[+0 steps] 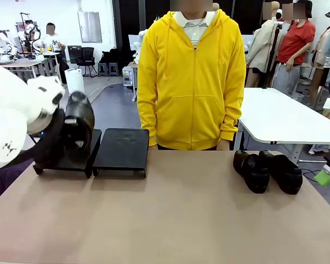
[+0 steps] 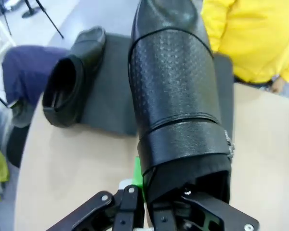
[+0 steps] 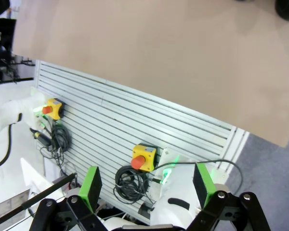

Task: Organize the shoes by placing them on the stand.
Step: Place the Shoe from the middle of the table onto the Shoes Stand.

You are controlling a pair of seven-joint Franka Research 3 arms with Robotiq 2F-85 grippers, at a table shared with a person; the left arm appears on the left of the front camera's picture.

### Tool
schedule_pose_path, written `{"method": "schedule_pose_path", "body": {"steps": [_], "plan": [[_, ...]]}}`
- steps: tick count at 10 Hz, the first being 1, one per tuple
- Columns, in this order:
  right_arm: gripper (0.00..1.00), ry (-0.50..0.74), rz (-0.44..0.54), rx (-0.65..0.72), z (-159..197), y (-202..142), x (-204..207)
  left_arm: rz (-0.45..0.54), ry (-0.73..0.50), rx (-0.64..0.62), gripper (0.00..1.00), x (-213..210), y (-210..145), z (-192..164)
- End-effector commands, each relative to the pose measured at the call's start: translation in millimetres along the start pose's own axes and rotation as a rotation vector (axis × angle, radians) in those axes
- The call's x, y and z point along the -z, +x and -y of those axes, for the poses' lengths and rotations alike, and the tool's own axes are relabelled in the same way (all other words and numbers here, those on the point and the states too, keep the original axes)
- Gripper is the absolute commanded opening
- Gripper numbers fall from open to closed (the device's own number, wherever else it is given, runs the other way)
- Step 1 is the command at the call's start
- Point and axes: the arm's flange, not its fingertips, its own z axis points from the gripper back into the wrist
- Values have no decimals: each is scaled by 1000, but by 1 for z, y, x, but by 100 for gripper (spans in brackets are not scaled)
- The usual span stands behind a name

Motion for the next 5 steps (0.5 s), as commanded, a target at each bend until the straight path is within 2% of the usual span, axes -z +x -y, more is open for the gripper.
{"method": "schedule_pose_path", "body": {"steps": [1, 4, 5], "plan": [[100, 26, 0, -26, -1, 2, -3, -145, -53, 15, 0, 47, -28, -51], [100, 26, 0, -26, -1, 2, -3, -174, -22, -77, 0, 77, -8, -95], [100, 26, 0, -26, -1, 2, -3, -165, 15, -167, 0, 82, -5, -96]]}}
